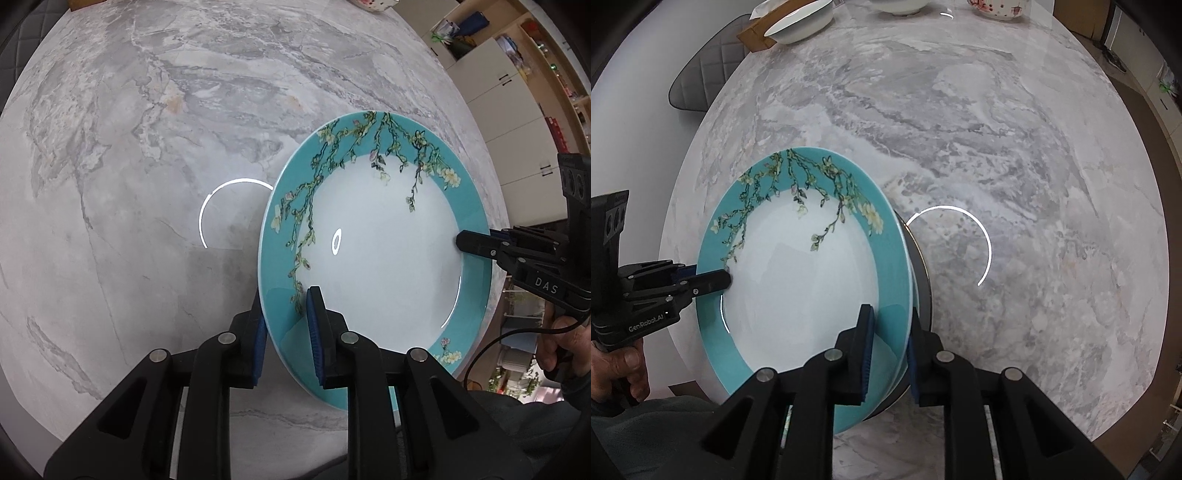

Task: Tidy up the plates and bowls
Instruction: 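Lift and carry the larger teal plate with both grippers onto the plate stack, then lower the teal plate onto the stack and open both grippers, then move both grippers to the large white bowl beside the wooden tissue box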

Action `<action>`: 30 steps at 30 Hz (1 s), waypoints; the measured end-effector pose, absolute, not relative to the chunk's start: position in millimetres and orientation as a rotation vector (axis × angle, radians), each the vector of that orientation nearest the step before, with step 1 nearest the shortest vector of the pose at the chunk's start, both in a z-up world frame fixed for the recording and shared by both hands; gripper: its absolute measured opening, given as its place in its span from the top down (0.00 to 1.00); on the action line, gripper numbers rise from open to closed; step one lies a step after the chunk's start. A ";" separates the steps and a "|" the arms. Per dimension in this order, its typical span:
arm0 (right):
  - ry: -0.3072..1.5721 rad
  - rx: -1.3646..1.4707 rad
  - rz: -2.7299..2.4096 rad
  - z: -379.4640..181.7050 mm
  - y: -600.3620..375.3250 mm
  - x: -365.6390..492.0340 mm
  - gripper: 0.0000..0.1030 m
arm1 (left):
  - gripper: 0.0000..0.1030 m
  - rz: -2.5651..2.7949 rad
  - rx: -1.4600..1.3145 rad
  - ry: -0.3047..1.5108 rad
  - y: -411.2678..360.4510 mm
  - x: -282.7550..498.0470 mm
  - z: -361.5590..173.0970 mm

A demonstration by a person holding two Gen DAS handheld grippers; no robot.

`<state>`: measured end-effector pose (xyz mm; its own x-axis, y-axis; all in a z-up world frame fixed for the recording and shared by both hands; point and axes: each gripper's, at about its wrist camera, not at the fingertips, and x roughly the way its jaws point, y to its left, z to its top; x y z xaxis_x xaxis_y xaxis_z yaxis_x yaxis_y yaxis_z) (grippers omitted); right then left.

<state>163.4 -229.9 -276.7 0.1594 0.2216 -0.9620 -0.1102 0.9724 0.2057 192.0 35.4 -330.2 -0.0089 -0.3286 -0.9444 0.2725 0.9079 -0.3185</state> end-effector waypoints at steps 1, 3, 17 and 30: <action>1.392 0.088 0.233 -276.4 -229.1 163.3 0.81 | 0.83 -0.475 -0.043 1.506 34.7 192.4 -330.7; 1.391 0.072 0.225 -275.7 -227.6 163.2 0.81 | 0.81 -0.477 -0.038 1.509 34.2 192.5 -331.1; 1.378 0.042 0.156 -268.3 -224.5 163.5 0.63 | 0.74 -0.482 -0.045 1.522 36.8 196.6 -330.3; 1.146 0.319 0.310 -176.5 -245.4 268.7 0.17 | 0.24 -0.322 -0.364 1.348 138.2 312.4 -260.4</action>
